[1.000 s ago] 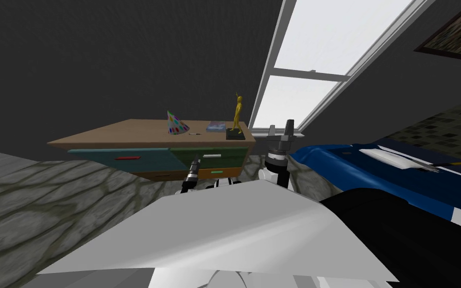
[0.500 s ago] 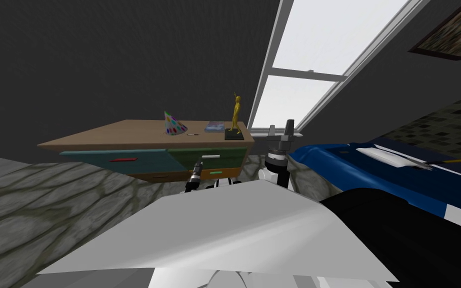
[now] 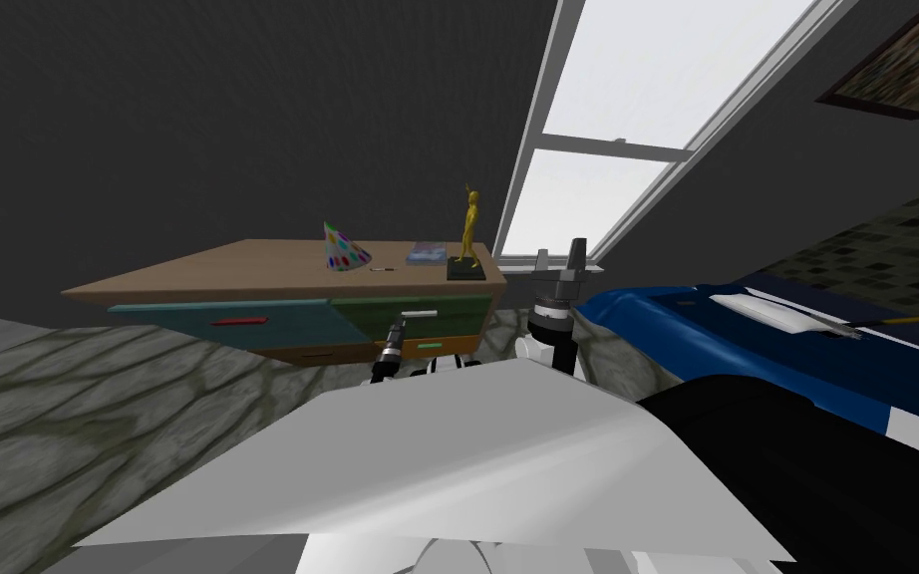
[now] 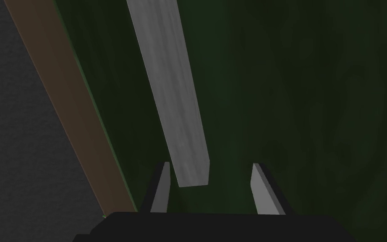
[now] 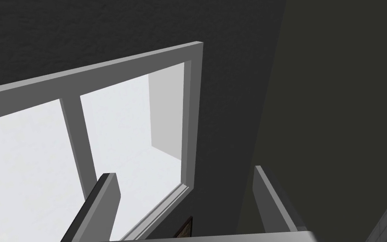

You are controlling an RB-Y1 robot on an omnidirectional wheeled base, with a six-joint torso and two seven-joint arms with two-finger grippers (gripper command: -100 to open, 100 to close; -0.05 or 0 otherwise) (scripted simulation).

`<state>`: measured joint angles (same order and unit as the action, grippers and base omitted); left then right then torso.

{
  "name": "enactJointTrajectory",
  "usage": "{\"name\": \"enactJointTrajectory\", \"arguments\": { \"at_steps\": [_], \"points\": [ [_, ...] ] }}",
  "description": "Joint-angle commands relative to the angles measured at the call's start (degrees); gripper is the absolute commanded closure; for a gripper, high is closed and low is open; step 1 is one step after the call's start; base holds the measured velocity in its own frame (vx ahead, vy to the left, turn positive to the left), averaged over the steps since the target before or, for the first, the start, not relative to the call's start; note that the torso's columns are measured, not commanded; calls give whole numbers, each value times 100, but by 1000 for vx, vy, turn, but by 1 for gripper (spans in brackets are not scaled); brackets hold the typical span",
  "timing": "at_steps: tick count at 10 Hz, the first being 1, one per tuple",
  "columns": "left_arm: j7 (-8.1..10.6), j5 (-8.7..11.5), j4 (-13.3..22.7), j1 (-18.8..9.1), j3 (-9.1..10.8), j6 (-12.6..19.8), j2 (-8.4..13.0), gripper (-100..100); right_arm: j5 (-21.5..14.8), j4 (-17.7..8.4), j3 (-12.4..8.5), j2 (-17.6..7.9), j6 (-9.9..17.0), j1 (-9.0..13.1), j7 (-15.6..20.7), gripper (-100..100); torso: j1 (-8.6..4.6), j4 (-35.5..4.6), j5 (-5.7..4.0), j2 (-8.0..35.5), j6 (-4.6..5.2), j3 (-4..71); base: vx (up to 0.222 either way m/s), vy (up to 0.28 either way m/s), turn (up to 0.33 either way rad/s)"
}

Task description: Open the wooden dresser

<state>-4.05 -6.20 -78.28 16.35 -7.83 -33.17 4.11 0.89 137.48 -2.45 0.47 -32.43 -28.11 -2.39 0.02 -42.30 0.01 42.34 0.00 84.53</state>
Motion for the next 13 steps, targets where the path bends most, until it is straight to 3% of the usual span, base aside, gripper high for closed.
{"name": "enactJointTrajectory", "arguments": {
  "at_steps": [1,4,5,8,9,10,11,12,13],
  "points": [
    [23,-15,-155,108,-48,35,31,100,0,0,0,0,0,1,0,0,0,-8,0,35,0,-20,-189,32,27],
    [32,-24,-237,172,-75,46,46,100,0,-1,0,0,1,3,0,0,-7,-2,-2,5,0,-4,-167,10,11],
    [36,-24,-275,165,-74,84,212,-100,0,-1,0,0,1,1,0,0,-7,9,-2,-40,1,22,-3,-6,-9],
    [50,-13,-371,37,-36,389,224,-100,0,1,0,0,-1,-2,0,0,-9,16,-3,-54,0,34,138,-29,-20],
    [54,-9,-362,8,-26,456,63,-100,0,1,0,0,-1,-2,0,0,3,7,0,-25,0,15,143,7,-13],
    [54,-12,-385,32,-34,417,135,-100,0,1,0,0,-1,-2,0,0,8,0,3,1,0,-1,65,4,-3],
    [65,-9,-506,-14,-22,594,131,-100,0,0,0,0,0,-1,0,0,4,-8,1,30,0,-18,81,-18,-16],
    [62,-9,-452,11,-27,501,136,-100,0,0,0,0,0,-1,0,0,-7,-7,-2,16,1,-12,49,-10,-3],
    [65,-9,-462,7,-26,523,136,100,0,0,0,0,0,0,0,0,-4,-3,-2,12,0,-7,8,-1,1]
  ]
}}
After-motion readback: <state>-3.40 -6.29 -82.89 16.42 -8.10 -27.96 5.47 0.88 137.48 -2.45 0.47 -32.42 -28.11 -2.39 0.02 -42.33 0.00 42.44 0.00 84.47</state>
